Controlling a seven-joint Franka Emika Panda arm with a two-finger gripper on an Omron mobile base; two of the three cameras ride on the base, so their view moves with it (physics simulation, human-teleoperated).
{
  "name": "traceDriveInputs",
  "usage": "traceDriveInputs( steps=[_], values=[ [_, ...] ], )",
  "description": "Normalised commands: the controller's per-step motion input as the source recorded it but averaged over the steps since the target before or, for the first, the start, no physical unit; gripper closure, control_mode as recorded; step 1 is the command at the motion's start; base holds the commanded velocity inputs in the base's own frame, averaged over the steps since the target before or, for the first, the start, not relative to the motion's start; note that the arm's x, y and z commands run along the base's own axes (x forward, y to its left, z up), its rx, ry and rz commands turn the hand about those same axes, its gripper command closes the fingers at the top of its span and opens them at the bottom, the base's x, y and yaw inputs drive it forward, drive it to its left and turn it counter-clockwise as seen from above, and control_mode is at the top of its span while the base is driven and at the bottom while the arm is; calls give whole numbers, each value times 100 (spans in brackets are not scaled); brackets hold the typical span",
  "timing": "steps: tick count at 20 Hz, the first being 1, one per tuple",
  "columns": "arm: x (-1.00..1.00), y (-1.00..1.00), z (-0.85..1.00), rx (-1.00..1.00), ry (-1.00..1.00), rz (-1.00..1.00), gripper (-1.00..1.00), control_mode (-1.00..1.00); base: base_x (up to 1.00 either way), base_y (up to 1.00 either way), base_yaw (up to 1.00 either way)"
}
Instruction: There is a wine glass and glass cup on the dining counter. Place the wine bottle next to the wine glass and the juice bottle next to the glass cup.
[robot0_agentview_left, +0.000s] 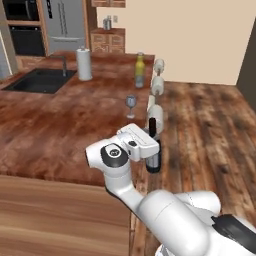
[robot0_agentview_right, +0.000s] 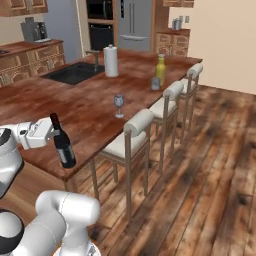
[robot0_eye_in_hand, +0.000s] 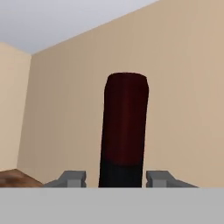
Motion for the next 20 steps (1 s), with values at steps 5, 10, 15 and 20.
traceDriveInputs(
  steps=[5, 10, 15, 20],
  values=[
    [0, 0, 0, 0, 0, 0, 100, 100, 24, -49, 25],
    [0, 0, 0, 0, 0, 0, 100, 100, 31, -43, 32],
    [0, 0, 0, 0, 0, 0, 100, 100, 35, -43, 33],
    [0, 0, 0, 0, 0, 0, 100, 100, 34, -49, 24]
  ],
)
